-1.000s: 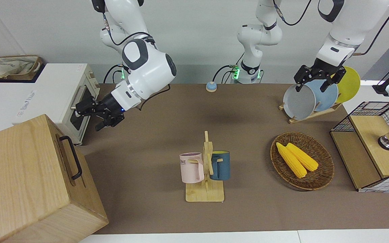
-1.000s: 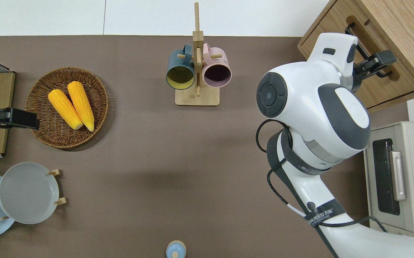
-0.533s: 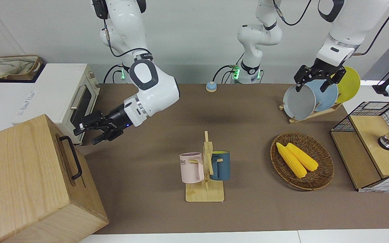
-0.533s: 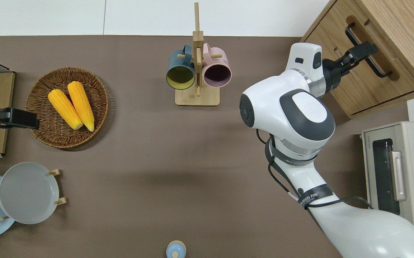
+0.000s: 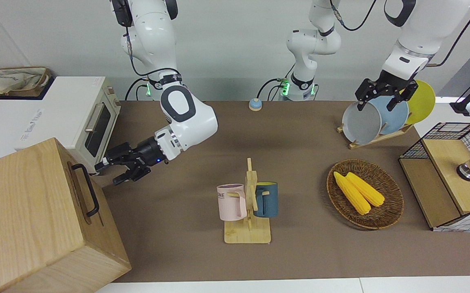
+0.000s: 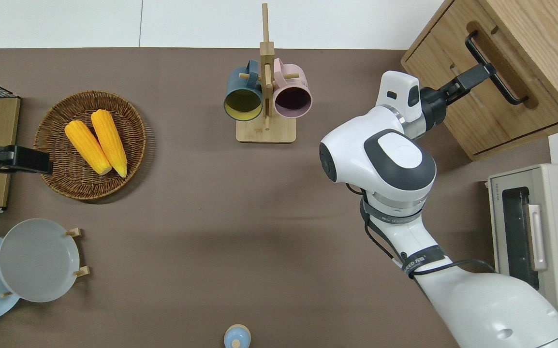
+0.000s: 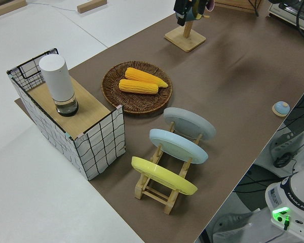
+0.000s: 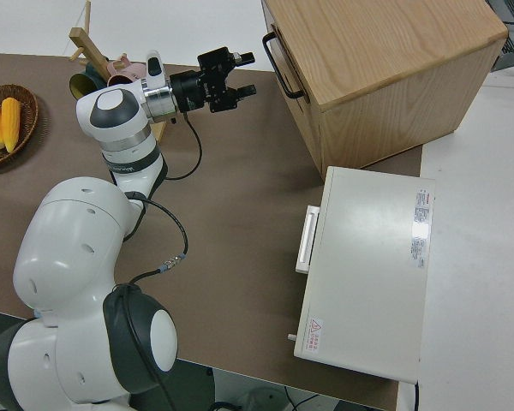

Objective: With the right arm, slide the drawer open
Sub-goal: 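Close the right gripper around the black drawer handle, then pull the handle toward the robot with the right gripper, sliding the drawer out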

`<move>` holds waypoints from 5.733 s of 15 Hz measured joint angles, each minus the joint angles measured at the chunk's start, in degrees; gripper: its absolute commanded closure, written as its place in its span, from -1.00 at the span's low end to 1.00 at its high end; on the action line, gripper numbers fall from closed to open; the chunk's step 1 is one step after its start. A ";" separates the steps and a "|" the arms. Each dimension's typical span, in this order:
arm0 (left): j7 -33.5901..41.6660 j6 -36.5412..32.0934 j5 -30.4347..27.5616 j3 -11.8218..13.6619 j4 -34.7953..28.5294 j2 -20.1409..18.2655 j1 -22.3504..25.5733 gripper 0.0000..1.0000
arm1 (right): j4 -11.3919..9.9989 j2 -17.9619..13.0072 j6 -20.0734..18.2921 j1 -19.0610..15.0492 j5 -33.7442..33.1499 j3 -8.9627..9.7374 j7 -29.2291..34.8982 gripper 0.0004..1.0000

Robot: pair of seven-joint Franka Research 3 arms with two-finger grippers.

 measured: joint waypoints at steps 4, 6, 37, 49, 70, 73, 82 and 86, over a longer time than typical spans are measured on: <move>0.00 0.00 0.00 0.00 0.00 0.00 0.00 -1.00 | -0.65 0.00 1.44 -0.99 -3.65 -0.19 0.06 -0.81; 0.00 0.00 0.00 0.00 0.00 0.00 0.00 -1.00 | -0.82 0.00 2.34 -1.75 -4.30 -0.23 0.06 -0.80; 0.00 0.00 0.00 0.00 0.00 0.00 0.00 -0.99 | -2.23 1.40 1.96 -3.28 -8.41 -0.02 2.49 1.00; 0.00 0.00 0.00 0.00 0.00 0.00 0.00 -0.99 | -3.33 2.23 -9.17 4.60 -6.33 0.65 3.92 1.00; 0.00 0.00 0.00 0.00 0.00 0.00 0.00 -0.99 | -0.18 1.91 -18.02 14.49 4.18 3.52 3.94 1.00; 0.00 0.00 0.00 0.00 0.00 0.00 0.00 -1.00 | 0.65 1.92 -18.88 16.03 5.88 3.57 3.94 1.00; 0.00 0.00 0.00 0.00 0.00 0.00 0.00 -0.99 | 1.72 2.01 -21.01 19.14 7.96 3.72 3.94 1.00; 0.00 0.00 0.00 0.00 0.00 0.00 0.00 -0.99 | 2.02 2.14 -21.10 19.14 8.16 3.70 3.94 1.00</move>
